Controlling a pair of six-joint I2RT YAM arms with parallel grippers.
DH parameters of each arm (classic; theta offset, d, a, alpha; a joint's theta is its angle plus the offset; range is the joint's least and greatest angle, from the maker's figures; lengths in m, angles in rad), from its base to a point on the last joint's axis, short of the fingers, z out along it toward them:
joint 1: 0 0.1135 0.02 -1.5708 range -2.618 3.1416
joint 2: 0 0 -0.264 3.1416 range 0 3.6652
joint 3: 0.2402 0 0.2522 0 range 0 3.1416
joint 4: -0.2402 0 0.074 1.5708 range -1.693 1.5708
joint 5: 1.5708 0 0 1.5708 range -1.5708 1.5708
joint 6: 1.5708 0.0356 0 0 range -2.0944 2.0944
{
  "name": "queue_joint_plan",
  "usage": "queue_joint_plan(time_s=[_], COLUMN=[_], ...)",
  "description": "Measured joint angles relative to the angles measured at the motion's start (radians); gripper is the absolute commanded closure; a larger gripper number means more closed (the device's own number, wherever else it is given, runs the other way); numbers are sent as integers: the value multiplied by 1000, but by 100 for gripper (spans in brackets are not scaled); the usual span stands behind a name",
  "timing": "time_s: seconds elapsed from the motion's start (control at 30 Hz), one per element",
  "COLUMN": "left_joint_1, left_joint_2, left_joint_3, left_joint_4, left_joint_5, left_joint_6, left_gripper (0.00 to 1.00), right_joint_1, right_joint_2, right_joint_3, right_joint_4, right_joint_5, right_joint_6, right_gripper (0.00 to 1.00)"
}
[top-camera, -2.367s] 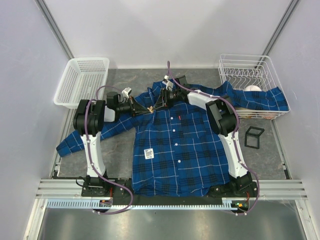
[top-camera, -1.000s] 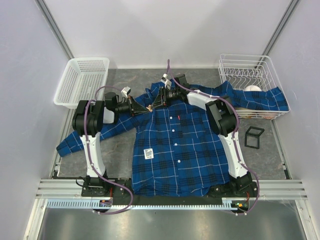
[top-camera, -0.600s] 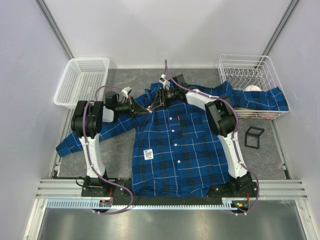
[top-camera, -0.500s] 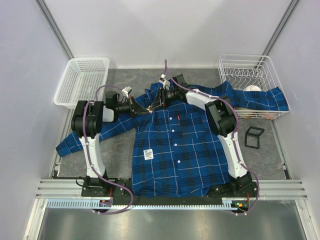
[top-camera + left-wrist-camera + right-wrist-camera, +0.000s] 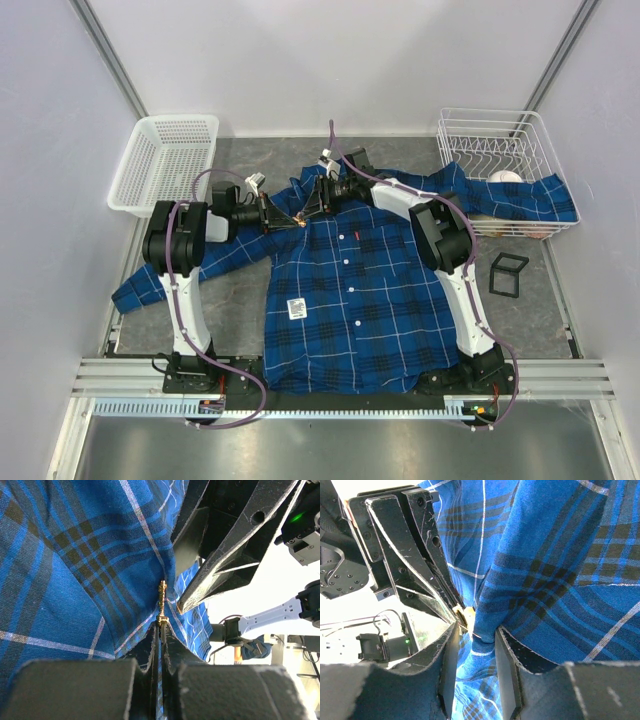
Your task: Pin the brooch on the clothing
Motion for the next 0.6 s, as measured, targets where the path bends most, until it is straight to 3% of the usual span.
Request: queue_joint_plan(time_s=[0.6], left_joint_1=[-2], left_joint_2=[0], left_joint_3=[20], left_joint_4=[-106], left_joint_5=[-9], left_joint_6=[95], left_gripper=[98], right_joint_1=[27], right_joint_2=[16], right_joint_3=[49], right_joint_4=[-110], right_joint_5=[108], right_joint_6=[-65], right_gripper=[67])
